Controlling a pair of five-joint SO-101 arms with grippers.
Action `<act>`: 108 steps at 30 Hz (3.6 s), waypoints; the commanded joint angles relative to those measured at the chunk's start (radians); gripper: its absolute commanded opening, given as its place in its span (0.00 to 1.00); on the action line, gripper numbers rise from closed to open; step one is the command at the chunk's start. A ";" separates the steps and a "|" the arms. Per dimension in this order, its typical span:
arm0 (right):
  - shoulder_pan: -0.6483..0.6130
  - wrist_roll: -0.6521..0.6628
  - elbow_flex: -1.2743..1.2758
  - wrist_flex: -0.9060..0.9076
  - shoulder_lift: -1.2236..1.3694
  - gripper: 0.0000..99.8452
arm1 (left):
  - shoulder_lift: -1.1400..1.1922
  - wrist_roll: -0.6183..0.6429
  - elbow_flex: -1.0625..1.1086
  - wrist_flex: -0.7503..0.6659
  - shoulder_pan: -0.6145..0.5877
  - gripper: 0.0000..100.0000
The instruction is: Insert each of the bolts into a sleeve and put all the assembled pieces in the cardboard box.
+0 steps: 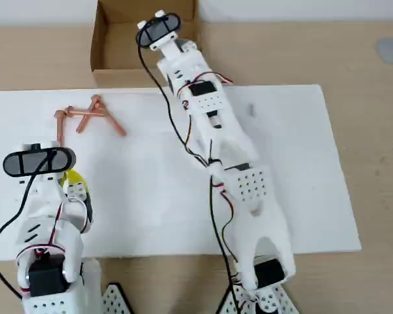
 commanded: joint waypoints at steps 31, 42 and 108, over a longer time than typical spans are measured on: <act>-0.022 -0.296 -0.476 0.973 -0.346 0.15 | 1.073 0.126 -0.732 -0.051 -0.181 0.09; -0.021 -0.313 -0.846 1.445 -0.409 0.15 | 1.595 -0.087 -1.068 -0.006 -0.183 0.09; -0.117 -0.310 -0.967 1.496 -0.506 0.15 | 2.400 -0.032 -1.642 -0.011 -0.161 0.09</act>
